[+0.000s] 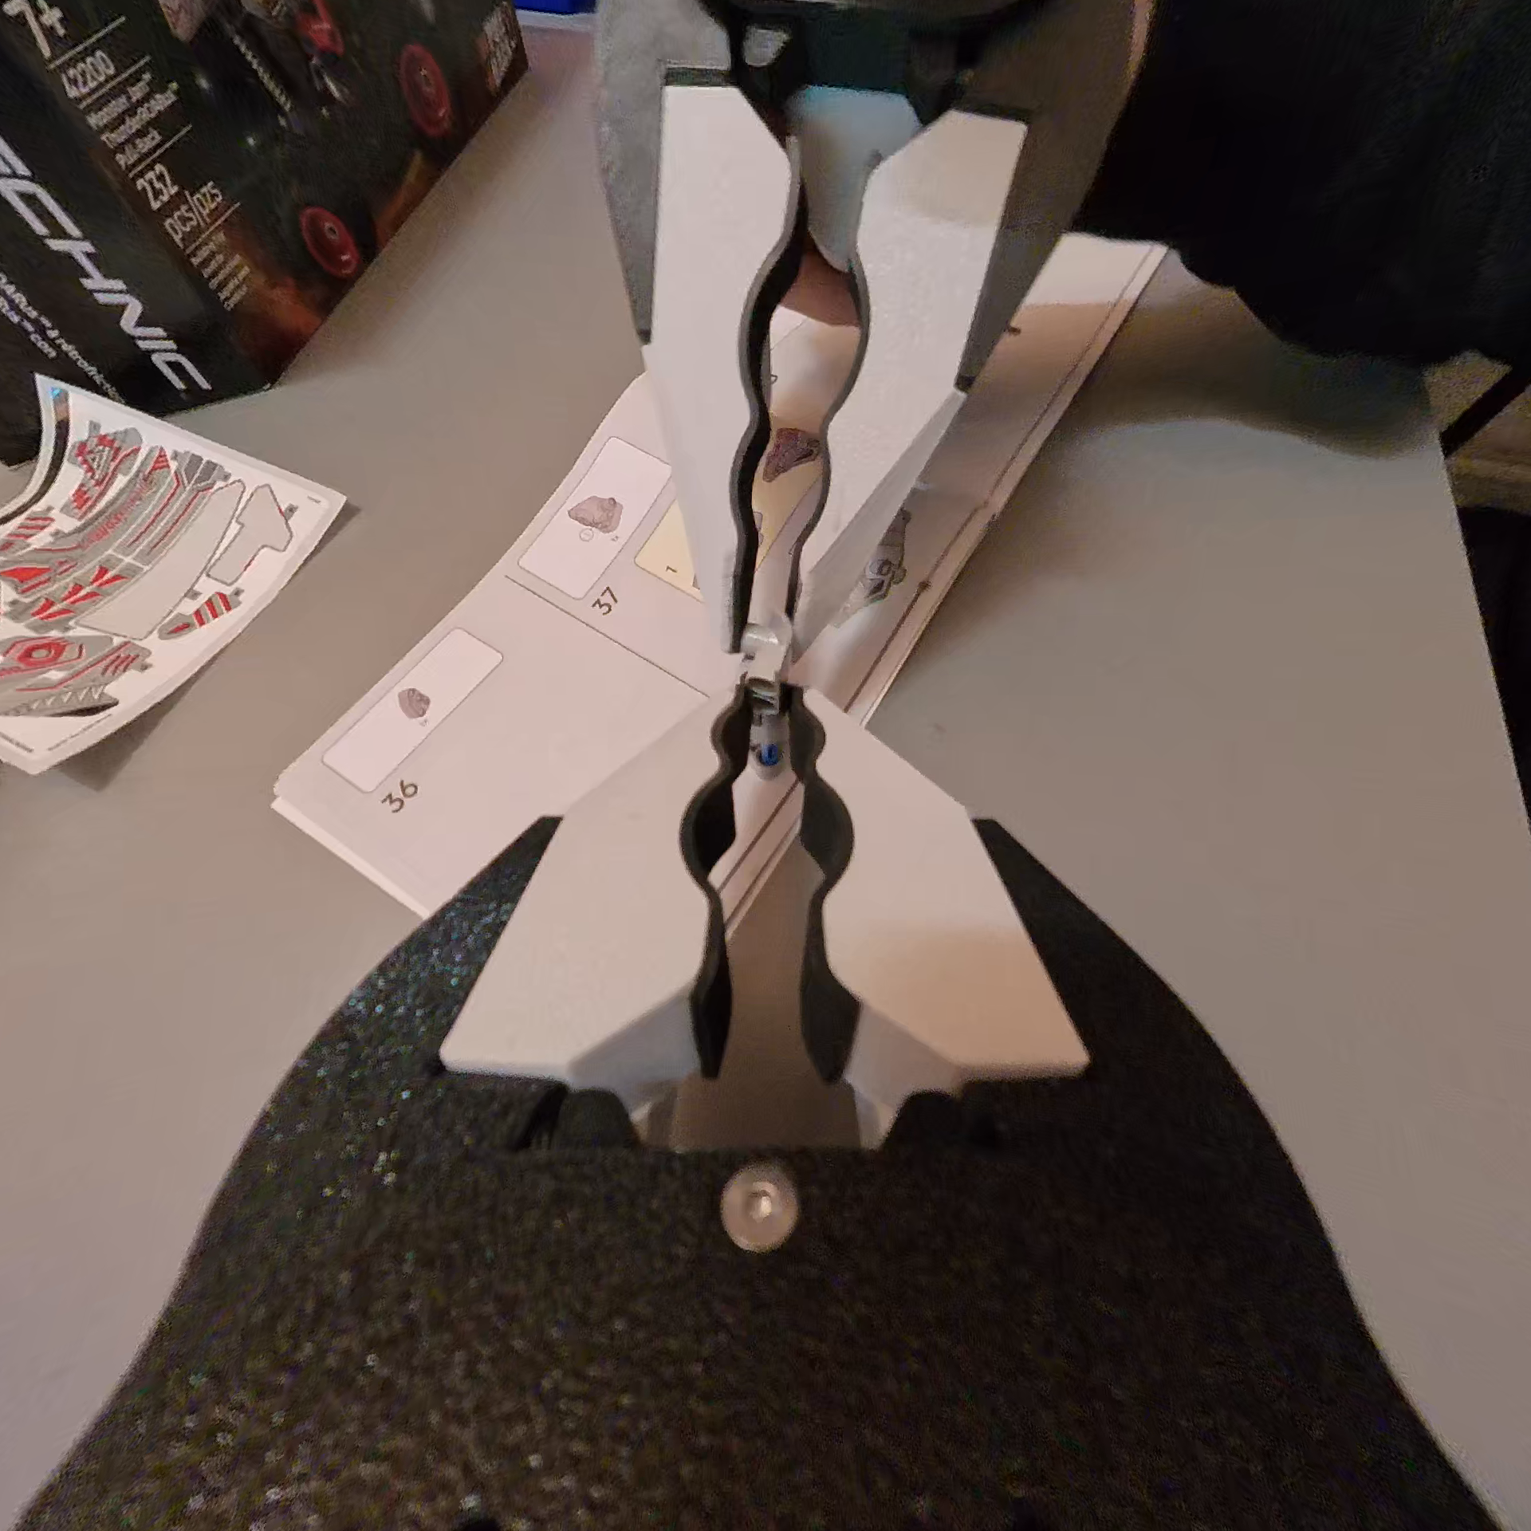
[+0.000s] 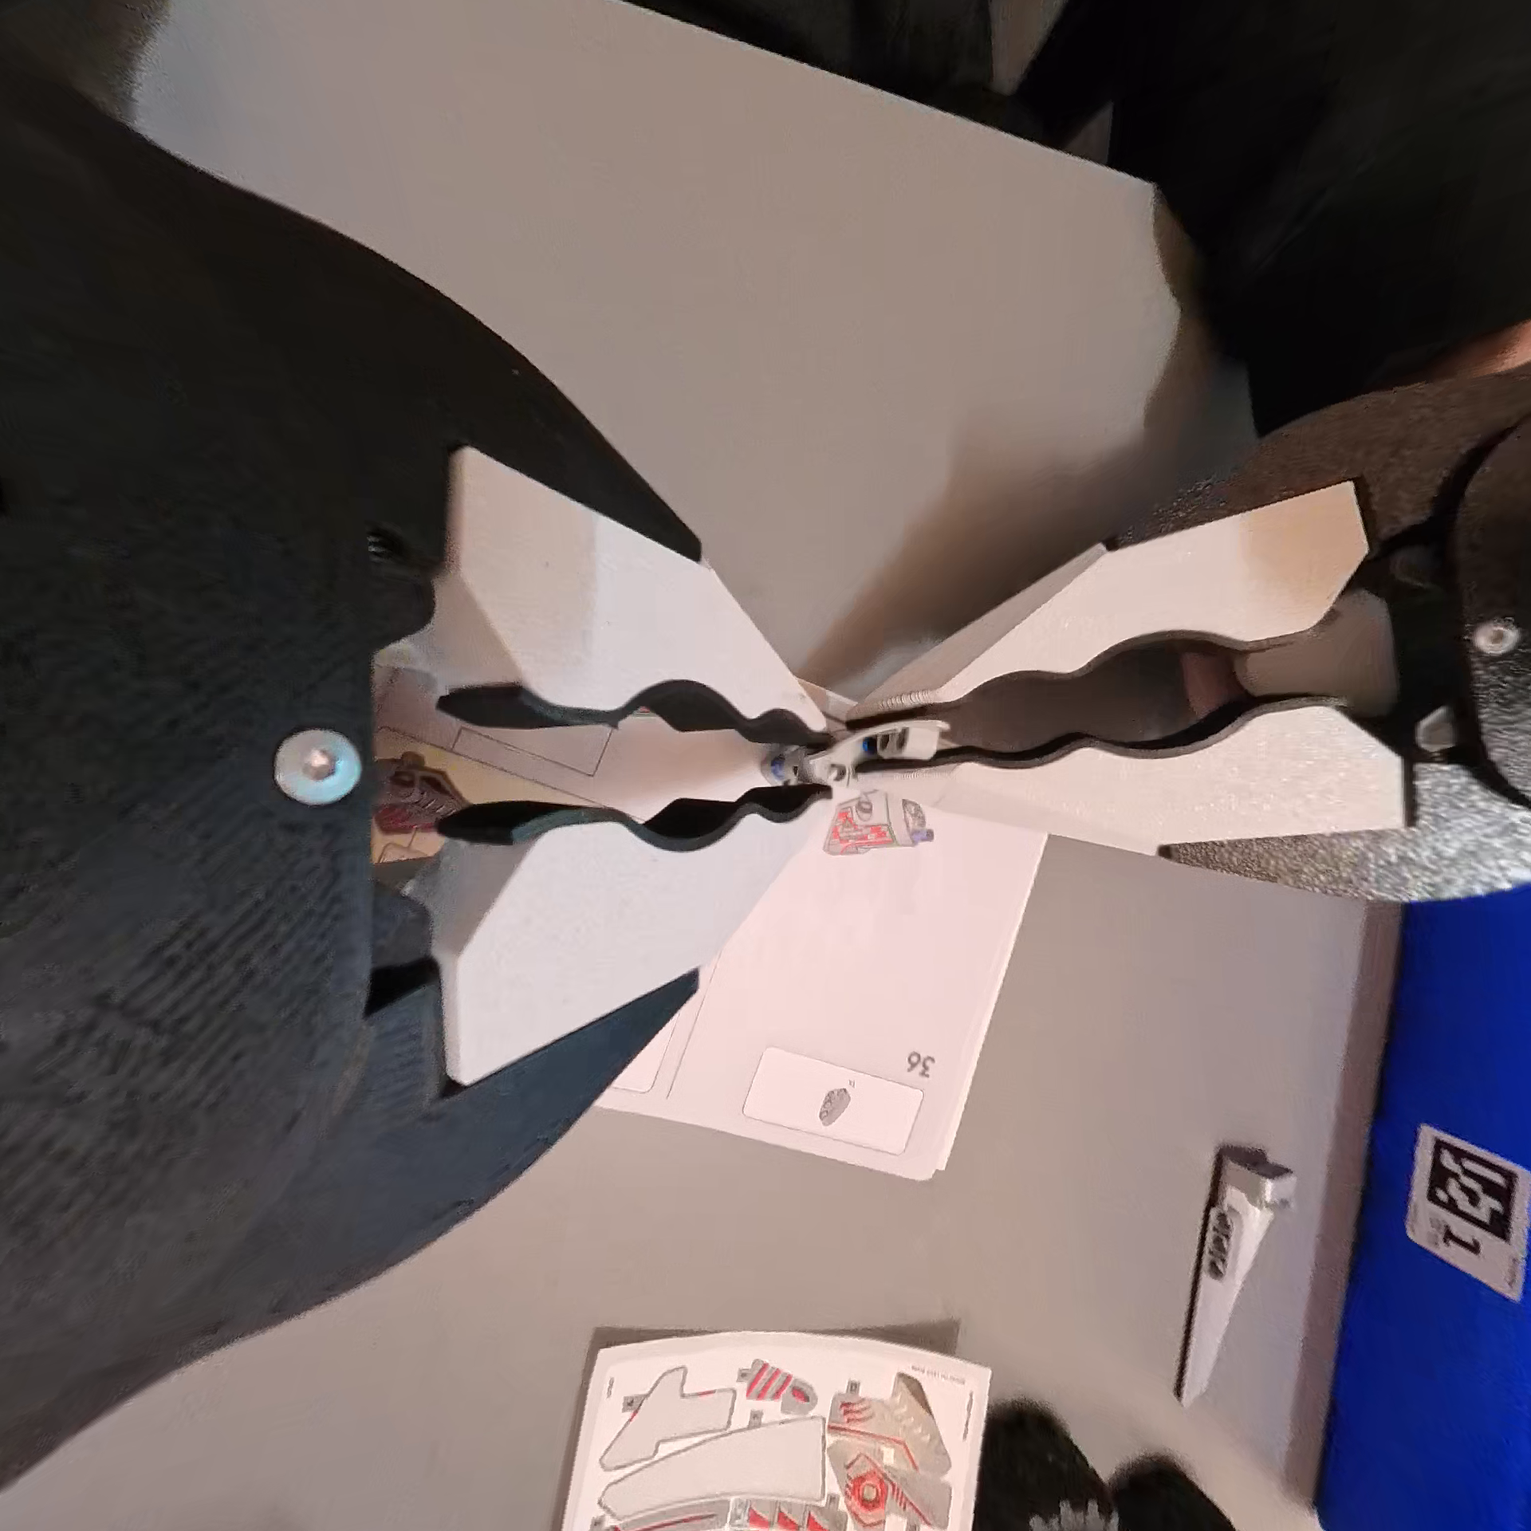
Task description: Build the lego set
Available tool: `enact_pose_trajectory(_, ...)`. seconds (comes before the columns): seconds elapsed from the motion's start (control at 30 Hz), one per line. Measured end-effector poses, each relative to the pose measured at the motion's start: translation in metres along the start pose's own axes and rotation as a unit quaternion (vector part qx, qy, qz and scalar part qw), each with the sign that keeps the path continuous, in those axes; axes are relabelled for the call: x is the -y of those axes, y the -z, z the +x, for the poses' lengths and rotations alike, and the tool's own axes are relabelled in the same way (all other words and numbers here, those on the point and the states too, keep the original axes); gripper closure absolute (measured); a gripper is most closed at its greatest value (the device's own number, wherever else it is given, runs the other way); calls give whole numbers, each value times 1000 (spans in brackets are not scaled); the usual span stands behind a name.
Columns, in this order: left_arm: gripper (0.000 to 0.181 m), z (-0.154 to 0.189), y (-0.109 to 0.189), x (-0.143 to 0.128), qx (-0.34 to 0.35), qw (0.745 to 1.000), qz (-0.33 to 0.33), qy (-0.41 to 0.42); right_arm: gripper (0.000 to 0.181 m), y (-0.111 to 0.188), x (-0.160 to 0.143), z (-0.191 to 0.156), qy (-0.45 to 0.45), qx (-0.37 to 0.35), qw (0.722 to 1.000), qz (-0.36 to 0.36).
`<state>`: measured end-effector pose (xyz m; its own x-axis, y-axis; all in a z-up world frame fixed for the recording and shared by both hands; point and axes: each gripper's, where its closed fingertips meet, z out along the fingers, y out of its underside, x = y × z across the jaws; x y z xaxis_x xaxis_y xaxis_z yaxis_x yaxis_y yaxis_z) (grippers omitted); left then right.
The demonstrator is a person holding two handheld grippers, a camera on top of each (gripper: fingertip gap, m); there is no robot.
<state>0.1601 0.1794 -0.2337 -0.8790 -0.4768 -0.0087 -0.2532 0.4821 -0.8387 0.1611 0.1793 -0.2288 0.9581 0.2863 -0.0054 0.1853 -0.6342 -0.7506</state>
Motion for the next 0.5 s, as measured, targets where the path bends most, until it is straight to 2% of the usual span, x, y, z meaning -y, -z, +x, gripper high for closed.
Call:
enact_pose_trajectory(0.13, 175, 0, 0, 0, -3, 1000, -11, -12, 175, -1, -2, 0, 29, 11, 998, -57)
enact_pose_trajectory(0.27, 175, -1, 0, 0, -22, 1000, 2, -18, 175, -1, -2, 1, 20, 3, 997, -77)
enact_pose_trajectory(0.5, 175, -1, 0, 0, -41, 999, 15, -19, 175, -2, -2, 1, -34, -19, 998, -50)
